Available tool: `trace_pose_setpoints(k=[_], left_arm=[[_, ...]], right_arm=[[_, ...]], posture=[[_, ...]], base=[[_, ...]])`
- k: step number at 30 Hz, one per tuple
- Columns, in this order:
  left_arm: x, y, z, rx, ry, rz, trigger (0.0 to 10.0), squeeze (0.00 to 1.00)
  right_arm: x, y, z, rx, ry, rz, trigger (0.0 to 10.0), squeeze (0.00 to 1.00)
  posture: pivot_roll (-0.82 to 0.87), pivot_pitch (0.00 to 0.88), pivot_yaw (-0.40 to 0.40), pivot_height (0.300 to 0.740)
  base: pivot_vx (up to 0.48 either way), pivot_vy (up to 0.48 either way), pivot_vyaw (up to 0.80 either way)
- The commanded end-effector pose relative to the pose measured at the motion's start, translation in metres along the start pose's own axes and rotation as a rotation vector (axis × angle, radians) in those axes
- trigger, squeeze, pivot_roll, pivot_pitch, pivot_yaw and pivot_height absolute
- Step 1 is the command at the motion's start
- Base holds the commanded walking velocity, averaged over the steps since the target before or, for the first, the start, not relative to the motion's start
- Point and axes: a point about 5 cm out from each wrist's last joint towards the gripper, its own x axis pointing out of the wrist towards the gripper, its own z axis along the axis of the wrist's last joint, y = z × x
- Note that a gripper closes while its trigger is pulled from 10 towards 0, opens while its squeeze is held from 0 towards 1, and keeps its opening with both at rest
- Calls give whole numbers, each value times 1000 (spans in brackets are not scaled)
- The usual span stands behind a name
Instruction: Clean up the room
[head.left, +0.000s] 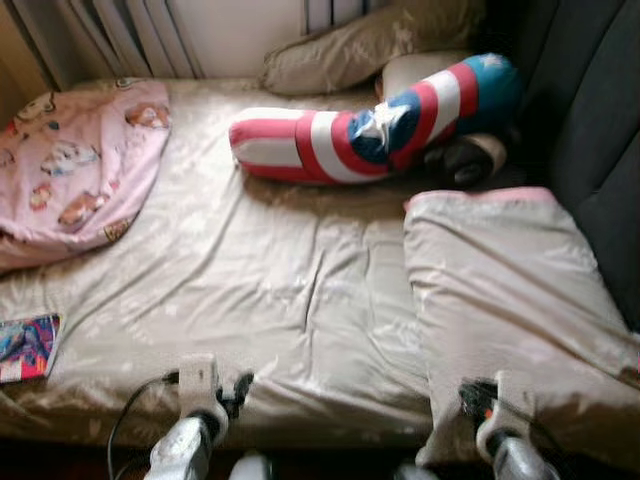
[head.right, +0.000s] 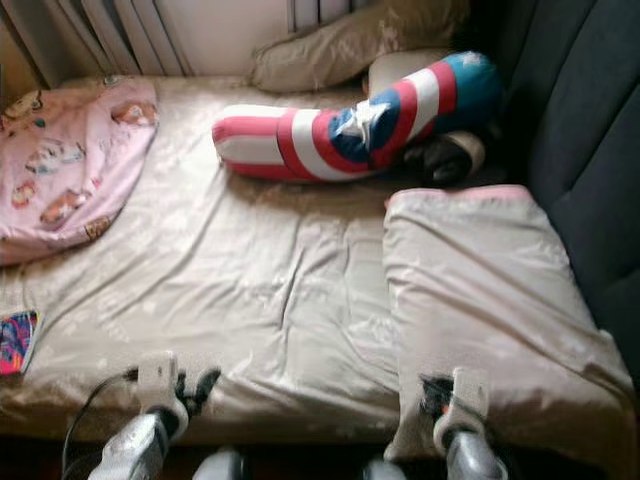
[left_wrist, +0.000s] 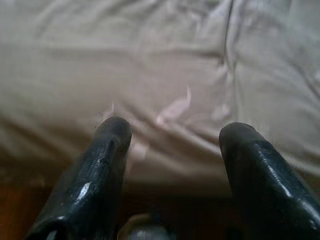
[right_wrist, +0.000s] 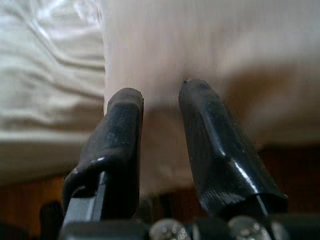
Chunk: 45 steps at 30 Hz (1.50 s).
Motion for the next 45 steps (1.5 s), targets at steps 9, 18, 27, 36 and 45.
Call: trace_pose_setpoints(k=[9, 18, 27, 36, 45], left_arm=[[-16, 14, -49, 71, 247, 67, 10000, 0], [-32, 25, -73, 59, 349, 136, 10000, 0], [-47, 39, -88, 41, 418, 190, 10000, 0], [-50, 43, -90, 27, 424, 213, 10000, 0], [-47, 38, -89, 15, 405, 210, 10000, 0]], right_arm=[[-10, -8, -29, 35, 102, -76, 10000, 0], [-14, 8, -48, 11, 170, -61, 10000, 0], [-17, 11, -54, -50, 186, -22, 10000, 0], [-17, 7, -54, -46, 190, -28, 10000, 0], [-16, 7, -50, -35, 180, -16, 10000, 0]], posture=[[-3, 0, 23, 740], [-2, 0, 20, 740], [-2, 0, 15, 740], [-3, 0, 3, 740], [8, 0, -16, 740]], base=[[0, 0, 0], [0, 0, 0], [0, 0, 720], [0, 0, 800], [0, 0, 556]])
